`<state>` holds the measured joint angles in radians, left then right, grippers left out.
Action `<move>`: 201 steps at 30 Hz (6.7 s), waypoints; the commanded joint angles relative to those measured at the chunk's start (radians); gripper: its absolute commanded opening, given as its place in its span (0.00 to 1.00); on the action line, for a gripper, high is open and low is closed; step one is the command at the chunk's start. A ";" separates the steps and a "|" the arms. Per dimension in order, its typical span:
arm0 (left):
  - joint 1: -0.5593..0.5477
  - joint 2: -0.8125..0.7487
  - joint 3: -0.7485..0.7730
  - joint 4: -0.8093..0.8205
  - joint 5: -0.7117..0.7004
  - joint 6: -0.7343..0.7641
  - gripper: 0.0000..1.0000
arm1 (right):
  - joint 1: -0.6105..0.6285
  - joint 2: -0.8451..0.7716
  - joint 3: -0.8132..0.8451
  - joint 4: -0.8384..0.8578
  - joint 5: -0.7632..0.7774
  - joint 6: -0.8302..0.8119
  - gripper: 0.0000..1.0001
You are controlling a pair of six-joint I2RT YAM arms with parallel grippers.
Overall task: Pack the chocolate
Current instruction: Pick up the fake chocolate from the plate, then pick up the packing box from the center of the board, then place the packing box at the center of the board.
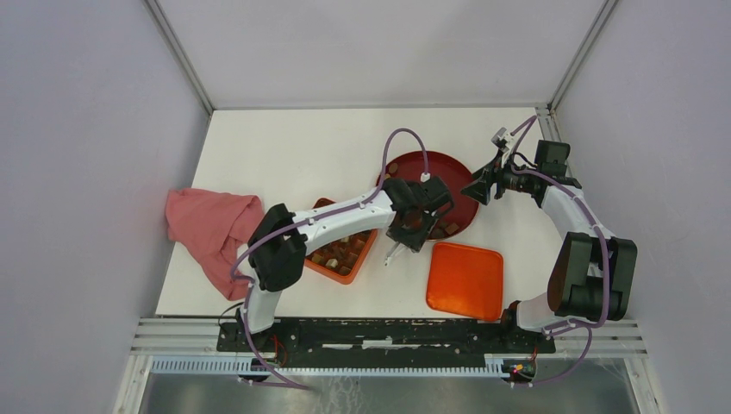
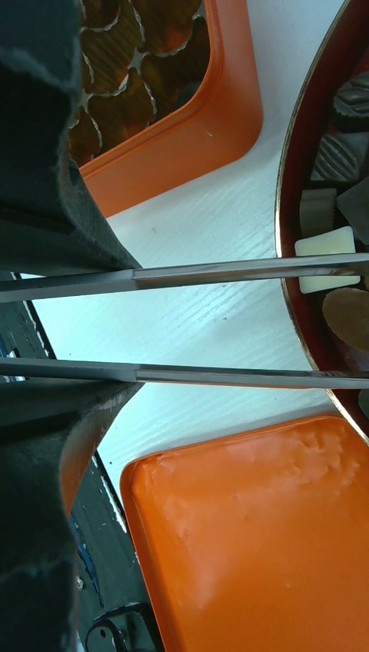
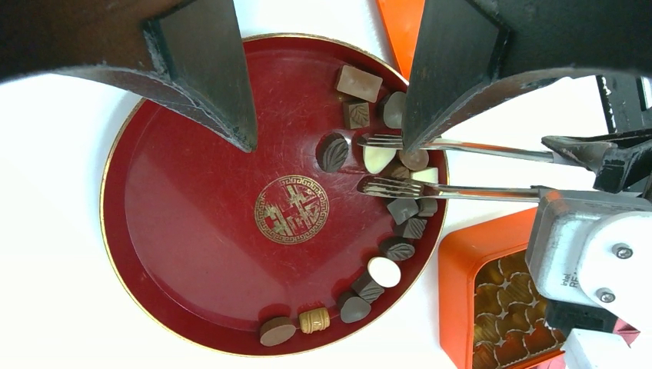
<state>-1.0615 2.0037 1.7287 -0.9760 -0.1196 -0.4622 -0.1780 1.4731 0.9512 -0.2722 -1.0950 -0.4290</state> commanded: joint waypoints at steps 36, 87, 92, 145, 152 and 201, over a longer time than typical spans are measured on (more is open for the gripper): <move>0.031 -0.056 0.091 0.010 0.011 0.037 0.02 | -0.006 -0.034 0.026 0.004 -0.039 -0.014 0.75; 0.251 -0.982 -0.393 -0.133 -0.365 -0.110 0.02 | 0.869 0.231 0.270 0.113 0.608 0.114 0.65; 0.252 -1.034 -0.420 -0.159 -0.340 -0.157 0.02 | 0.912 0.302 0.323 0.135 0.703 0.170 0.61; 0.251 -1.160 -0.471 -0.163 -0.281 -0.180 0.02 | 0.965 0.342 0.794 0.000 0.958 -0.016 0.00; 0.252 -1.204 -0.523 -0.127 -0.226 -0.179 0.02 | 0.950 0.357 0.729 0.039 0.847 0.078 0.00; 0.248 -0.925 -0.729 0.004 0.063 -0.176 0.02 | 0.505 0.099 0.184 0.210 0.383 0.206 0.70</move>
<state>-0.8135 1.0515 0.9459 -0.9829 -0.0490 -0.6674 0.3515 1.6287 1.2171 -0.0635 -0.6510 -0.1890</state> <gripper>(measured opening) 0.447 0.691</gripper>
